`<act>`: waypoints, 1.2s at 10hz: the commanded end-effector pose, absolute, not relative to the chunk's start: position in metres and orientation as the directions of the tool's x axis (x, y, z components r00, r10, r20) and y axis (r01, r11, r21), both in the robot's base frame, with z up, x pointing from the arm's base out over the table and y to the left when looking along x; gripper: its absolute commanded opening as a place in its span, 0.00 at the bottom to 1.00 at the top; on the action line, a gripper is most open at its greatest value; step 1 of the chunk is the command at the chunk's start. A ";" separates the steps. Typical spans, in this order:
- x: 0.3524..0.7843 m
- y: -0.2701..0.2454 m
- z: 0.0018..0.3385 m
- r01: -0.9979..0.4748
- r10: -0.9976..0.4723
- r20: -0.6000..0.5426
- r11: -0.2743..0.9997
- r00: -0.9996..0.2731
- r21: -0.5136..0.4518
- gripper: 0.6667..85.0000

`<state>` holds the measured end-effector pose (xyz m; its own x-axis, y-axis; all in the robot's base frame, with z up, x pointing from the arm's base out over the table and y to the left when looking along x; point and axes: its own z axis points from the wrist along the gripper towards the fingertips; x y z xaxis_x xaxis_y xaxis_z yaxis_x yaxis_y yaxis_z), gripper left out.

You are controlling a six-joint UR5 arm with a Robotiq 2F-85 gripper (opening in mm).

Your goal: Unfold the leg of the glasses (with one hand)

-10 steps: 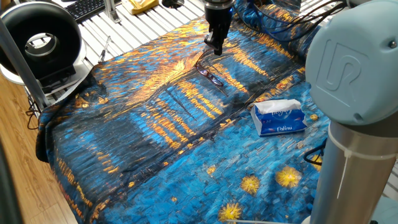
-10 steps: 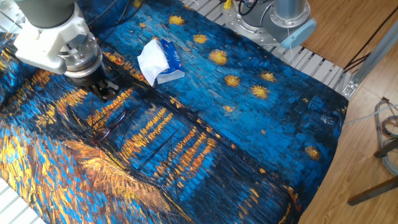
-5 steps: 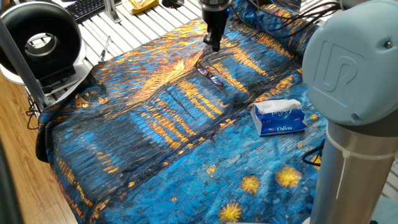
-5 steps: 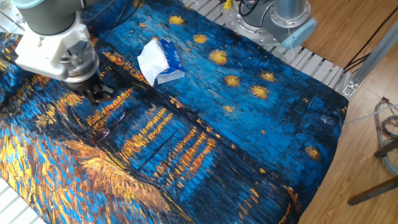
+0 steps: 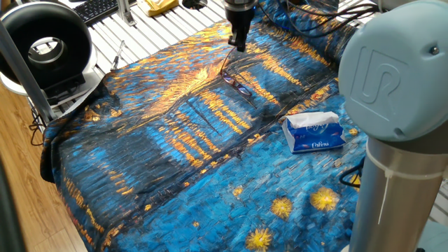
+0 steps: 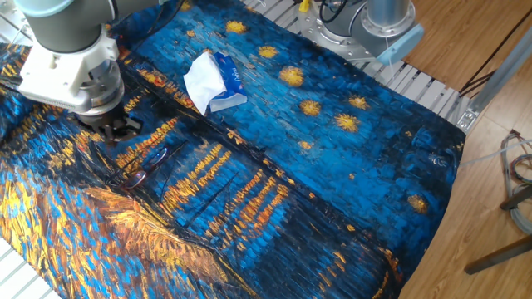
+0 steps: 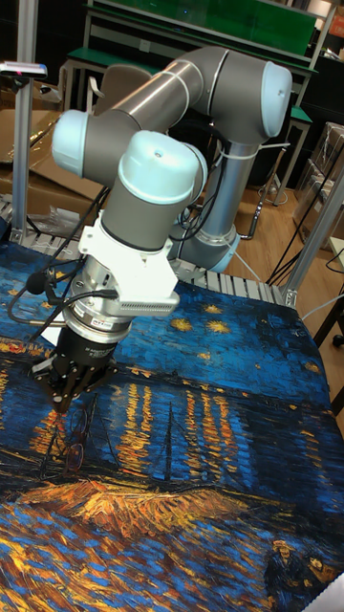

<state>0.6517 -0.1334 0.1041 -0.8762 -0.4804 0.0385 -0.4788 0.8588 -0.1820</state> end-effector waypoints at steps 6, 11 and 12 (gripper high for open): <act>0.650 -0.106 0.107 -0.389 -0.391 0.000 0.915 -0.920 -0.103 0.00; 0.641 -0.091 0.108 -0.260 -0.261 -0.014 0.965 -0.965 -0.032 0.13; 0.639 -0.094 0.108 -0.257 -0.258 -0.013 0.966 -0.966 -0.036 0.14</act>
<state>0.6431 -0.0975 0.1064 -0.9523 -0.3050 -0.0064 -0.3040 0.9506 -0.0631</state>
